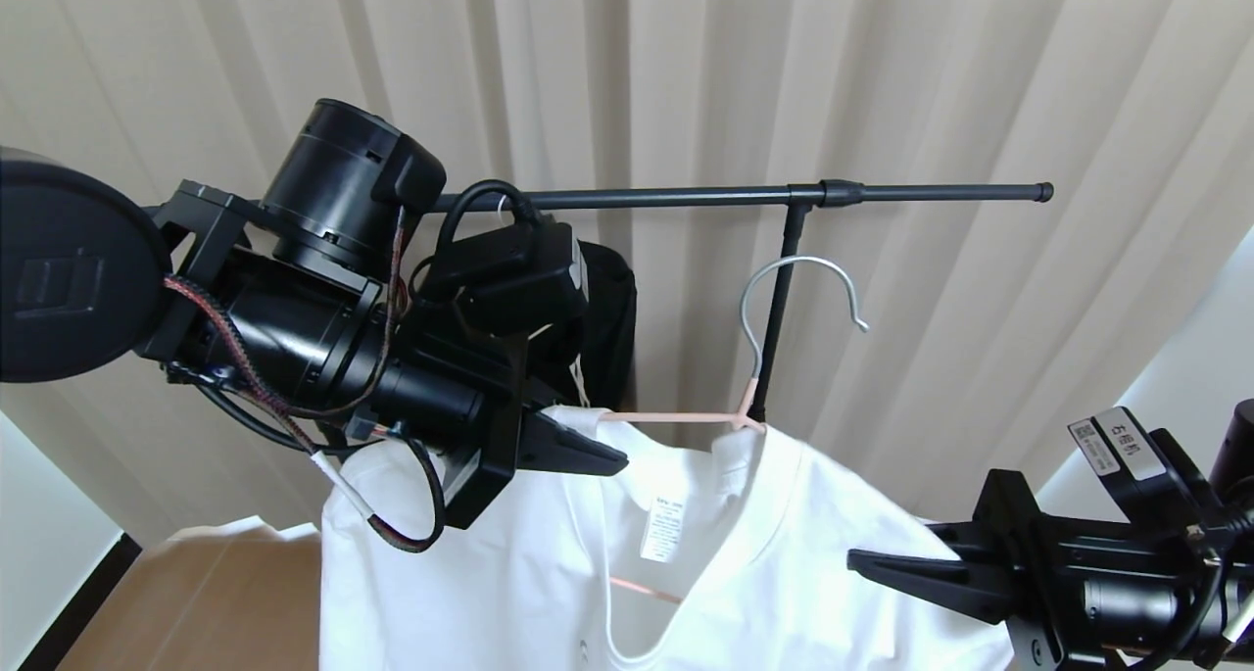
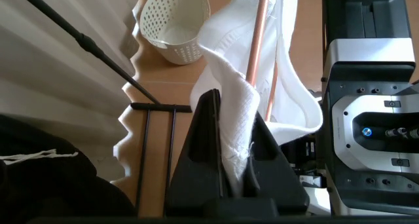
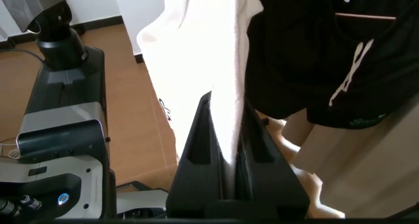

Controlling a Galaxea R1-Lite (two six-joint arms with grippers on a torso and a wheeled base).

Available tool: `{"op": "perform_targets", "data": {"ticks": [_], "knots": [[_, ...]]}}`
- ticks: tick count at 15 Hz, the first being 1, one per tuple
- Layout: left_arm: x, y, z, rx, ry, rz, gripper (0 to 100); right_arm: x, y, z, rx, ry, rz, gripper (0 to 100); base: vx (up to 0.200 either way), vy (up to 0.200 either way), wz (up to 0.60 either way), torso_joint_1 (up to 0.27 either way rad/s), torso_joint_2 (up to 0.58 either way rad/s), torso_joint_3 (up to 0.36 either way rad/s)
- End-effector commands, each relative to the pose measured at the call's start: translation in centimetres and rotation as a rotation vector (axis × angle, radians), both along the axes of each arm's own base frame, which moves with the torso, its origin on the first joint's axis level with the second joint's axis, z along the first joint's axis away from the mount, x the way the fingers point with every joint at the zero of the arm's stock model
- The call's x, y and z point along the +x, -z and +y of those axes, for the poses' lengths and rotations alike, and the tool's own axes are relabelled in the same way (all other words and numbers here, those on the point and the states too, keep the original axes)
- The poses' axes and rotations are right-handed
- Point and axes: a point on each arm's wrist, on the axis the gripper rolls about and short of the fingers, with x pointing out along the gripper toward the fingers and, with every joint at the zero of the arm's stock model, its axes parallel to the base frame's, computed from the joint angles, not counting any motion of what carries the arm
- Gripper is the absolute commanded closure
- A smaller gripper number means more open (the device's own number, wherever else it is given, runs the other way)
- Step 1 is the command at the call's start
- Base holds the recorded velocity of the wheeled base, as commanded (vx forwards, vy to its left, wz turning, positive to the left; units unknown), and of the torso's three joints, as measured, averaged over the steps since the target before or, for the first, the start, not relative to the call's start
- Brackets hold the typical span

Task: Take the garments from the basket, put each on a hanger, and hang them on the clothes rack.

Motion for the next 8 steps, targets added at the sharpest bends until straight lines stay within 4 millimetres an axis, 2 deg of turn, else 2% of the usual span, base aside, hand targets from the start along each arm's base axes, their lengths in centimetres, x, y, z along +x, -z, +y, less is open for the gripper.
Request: {"op": "perform_targets", "data": {"ticks": [1, 5, 6, 8], "knots": [[-0.03, -0.03, 0.08, 0.003, -0.005, -0.005, 100, -0.01, -0.06, 0.00, 0.001, 0.000, -0.004, 100, 0.000, 0.000, 0.00, 0.000, 0.00, 0.000], [-0.19, -0.38, 0.23, 0.006, -0.019, -0.025, 100, 0.14, -0.10, 0.06, 0.001, 0.000, -0.005, 100, 0.000, 0.000, 0.00, 0.000, 0.00, 0.000], [-0.16, -0.46, 0.27, -0.001, -0.020, -0.037, 100, 0.15, -0.01, 0.07, -0.001, 0.000, -0.001, 0, 0.000, 0.000, 0.00, 0.000, 0.00, 0.000], [-0.18, -0.50, 0.33, -0.008, -0.022, -0.047, 100, 0.21, -0.01, 0.06, -0.001, 0.002, -0.002, 0, 0.000, 0.000, 0.00, 0.000, 0.00, 0.000]]}}
